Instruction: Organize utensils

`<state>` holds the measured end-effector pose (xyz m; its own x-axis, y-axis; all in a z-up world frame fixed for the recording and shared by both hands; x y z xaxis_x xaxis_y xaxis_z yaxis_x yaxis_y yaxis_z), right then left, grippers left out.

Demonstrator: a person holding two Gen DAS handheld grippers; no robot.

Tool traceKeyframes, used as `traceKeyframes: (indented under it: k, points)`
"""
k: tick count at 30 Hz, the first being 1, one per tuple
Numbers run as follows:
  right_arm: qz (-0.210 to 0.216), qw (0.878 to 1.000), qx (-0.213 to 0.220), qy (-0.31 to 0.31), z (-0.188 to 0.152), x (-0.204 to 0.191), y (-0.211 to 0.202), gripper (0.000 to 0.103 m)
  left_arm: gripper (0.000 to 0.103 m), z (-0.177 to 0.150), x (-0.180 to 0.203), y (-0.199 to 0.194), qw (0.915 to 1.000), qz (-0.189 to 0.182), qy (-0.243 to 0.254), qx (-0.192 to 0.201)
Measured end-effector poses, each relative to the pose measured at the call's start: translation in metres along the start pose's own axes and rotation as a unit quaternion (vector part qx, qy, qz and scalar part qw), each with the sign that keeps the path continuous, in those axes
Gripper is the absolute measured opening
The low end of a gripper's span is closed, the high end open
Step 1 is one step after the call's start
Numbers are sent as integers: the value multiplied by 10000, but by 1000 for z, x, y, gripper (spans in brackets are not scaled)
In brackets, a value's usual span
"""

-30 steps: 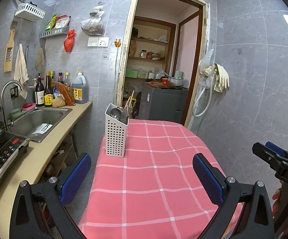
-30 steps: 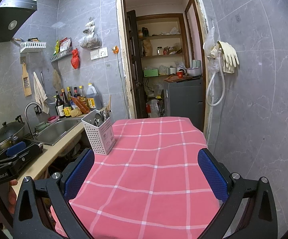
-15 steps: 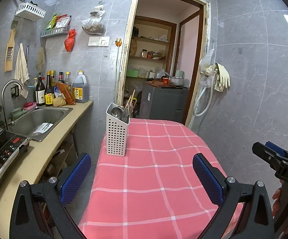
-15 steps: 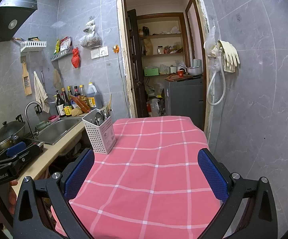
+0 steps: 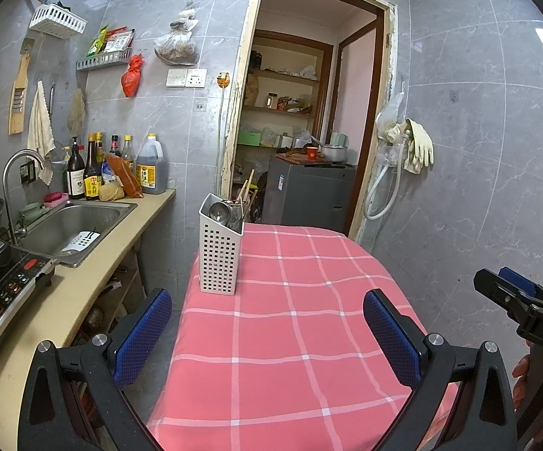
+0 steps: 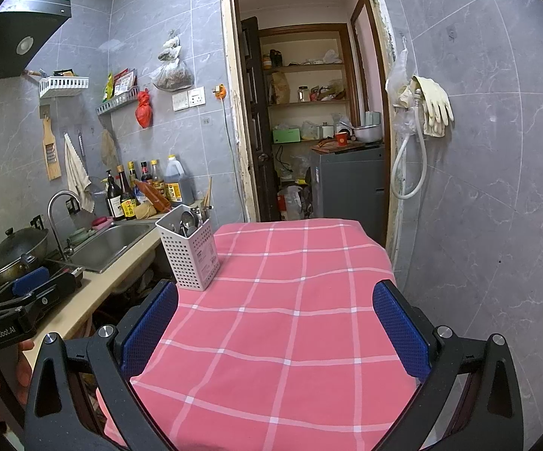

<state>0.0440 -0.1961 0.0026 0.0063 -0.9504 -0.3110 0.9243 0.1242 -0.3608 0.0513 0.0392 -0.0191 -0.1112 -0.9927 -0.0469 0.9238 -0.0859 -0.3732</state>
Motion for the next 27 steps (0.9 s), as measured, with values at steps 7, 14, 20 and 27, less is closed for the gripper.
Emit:
traceKeyframes:
  k: [7, 14, 20, 27]
  points:
    - [0, 10000, -9, 8, 2, 2, 1, 102, 102, 1, 1, 1, 10000, -4, 12, -4]
    - [-3, 10000, -17, 12, 2, 1, 0, 102, 102, 0, 0, 2, 9999, -65, -96, -15]
    - [-10, 10000, 0, 3, -2, -2, -1, 102, 102, 0, 2, 4, 10000, -47, -68, -42]
    - [-6, 10000, -10, 11, -4, -3, -1, 102, 102, 3, 9, 3, 9999, 78, 141, -48]
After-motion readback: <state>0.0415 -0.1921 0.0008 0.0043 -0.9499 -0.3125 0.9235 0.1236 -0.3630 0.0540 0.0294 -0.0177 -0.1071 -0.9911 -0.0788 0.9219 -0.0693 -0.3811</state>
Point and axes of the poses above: each gripper's, at about its wrist camera, not at the fingertips, and y roughly the way its jaws point, x to its right, z to its top, the point moved 6 cm from there along y, roughly the way its jaws point, and after that the axes turned 12 degrees about y, right-handed, at the moved point
